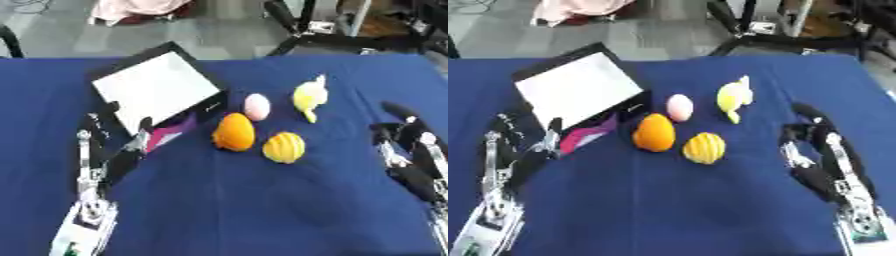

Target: Pick up objects on the table and place them in the box.

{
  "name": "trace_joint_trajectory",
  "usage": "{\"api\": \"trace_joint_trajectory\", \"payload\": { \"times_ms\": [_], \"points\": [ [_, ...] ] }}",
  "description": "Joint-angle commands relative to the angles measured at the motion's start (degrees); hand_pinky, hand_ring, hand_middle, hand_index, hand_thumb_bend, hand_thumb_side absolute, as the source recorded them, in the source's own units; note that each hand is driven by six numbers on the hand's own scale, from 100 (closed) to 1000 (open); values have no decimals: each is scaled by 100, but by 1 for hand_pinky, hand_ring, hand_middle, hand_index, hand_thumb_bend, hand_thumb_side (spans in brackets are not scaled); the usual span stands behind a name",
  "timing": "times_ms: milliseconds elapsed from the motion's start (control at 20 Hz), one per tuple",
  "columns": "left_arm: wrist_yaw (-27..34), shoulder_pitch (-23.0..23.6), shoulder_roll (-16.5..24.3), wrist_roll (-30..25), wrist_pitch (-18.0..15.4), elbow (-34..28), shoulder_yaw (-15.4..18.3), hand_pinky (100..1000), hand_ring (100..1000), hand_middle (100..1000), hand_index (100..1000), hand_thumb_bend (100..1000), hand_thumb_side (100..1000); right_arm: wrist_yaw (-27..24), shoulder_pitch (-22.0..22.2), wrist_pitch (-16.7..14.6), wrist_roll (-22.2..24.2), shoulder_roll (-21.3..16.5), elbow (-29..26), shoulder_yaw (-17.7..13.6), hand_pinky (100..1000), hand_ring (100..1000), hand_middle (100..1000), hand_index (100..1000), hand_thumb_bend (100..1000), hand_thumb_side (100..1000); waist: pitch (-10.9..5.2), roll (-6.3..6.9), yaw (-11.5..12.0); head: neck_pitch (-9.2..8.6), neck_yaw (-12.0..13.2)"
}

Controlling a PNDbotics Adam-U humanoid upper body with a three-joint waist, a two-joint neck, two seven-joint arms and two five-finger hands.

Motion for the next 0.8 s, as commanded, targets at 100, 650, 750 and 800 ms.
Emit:
{"api": "trace_joint_trajectory", "payload": {
  "times_ms": [100,650,750,800],
  "points": [
    [-3,-58,67,-12,-9,-92,12,740,885,689,743,456,142,-47,-35,1,17,-99,-155,-35,735,750,923,898,100,518,-86,30,-12,-11,14],
    [3,-45,73,-31,-8,-86,1,740,886,689,744,457,144,46,-140,32,167,-199,-101,28,750,778,983,933,100,500,-99,8,-2,-11,-23],
    [4,-25,87,-48,-9,-76,-15,740,886,689,744,456,145,195,-395,37,325,-454,-5,174,763,806,1000,955,100,475,-132,-22,32,-11,-67],
    [6,-13,91,-50,-6,-68,-16,740,886,689,744,456,143,271,-539,32,414,-598,65,235,773,831,1000,963,100,454,-144,-31,46,-11,-84]
  ]
}}
